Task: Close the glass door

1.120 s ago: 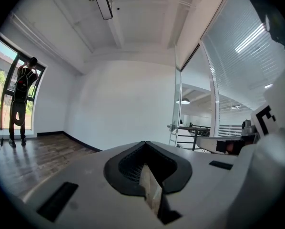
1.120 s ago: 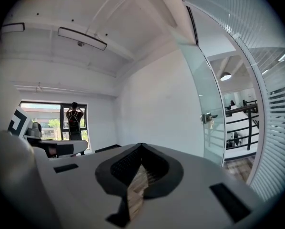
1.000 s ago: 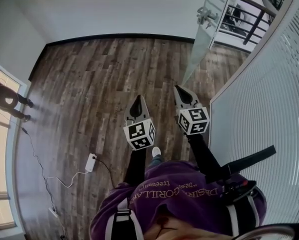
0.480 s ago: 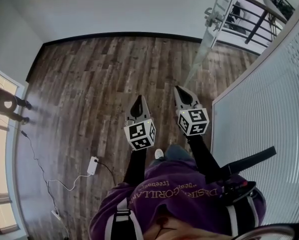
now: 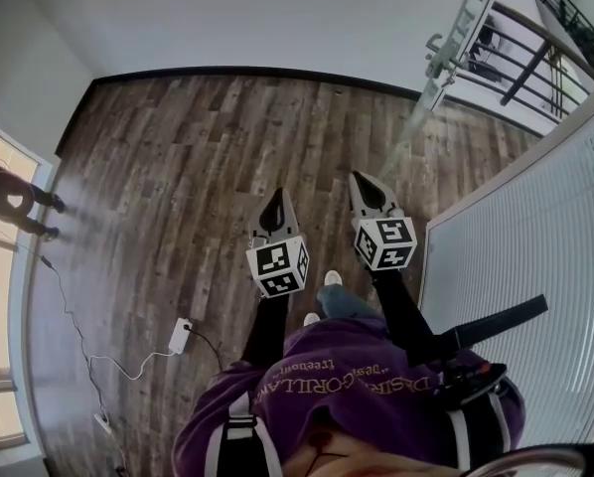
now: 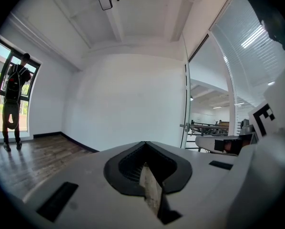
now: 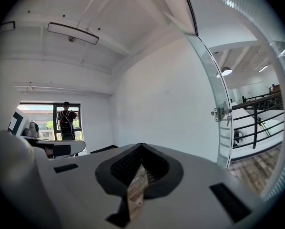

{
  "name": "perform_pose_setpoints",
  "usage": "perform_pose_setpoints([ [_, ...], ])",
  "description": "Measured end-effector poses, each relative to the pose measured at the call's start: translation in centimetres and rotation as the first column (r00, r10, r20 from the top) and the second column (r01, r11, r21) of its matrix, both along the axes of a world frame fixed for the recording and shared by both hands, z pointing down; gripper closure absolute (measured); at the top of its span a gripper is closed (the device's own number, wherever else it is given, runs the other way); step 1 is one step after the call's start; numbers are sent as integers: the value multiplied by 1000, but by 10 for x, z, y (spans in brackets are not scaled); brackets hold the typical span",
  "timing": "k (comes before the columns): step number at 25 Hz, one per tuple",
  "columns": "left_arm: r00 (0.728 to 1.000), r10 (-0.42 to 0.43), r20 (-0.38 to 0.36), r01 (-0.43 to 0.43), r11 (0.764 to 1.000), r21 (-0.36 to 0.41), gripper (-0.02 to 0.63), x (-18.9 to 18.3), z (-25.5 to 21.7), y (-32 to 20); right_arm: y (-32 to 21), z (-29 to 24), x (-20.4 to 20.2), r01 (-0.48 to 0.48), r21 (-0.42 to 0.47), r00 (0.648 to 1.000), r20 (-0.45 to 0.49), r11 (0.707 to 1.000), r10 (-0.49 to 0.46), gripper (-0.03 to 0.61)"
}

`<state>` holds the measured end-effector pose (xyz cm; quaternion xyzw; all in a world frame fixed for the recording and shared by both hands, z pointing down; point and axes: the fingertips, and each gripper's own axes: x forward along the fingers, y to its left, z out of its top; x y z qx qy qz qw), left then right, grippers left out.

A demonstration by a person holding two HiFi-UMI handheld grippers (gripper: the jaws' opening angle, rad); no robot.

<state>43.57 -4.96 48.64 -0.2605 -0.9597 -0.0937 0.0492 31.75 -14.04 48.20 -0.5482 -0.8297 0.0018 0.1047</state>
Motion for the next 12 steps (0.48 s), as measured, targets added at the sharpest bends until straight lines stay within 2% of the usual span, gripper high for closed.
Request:
perform_pose_setpoints([
  [5,1000,-17,17,17,1000,-14,612,-43,-16,33,38,-12,-38,37,-5,999,12,999,-37,588],
  [12,999,-38,2,38,999,14,612,-84,-6,53,61,-7,-85,57,11,998,6,998,-57,588],
])
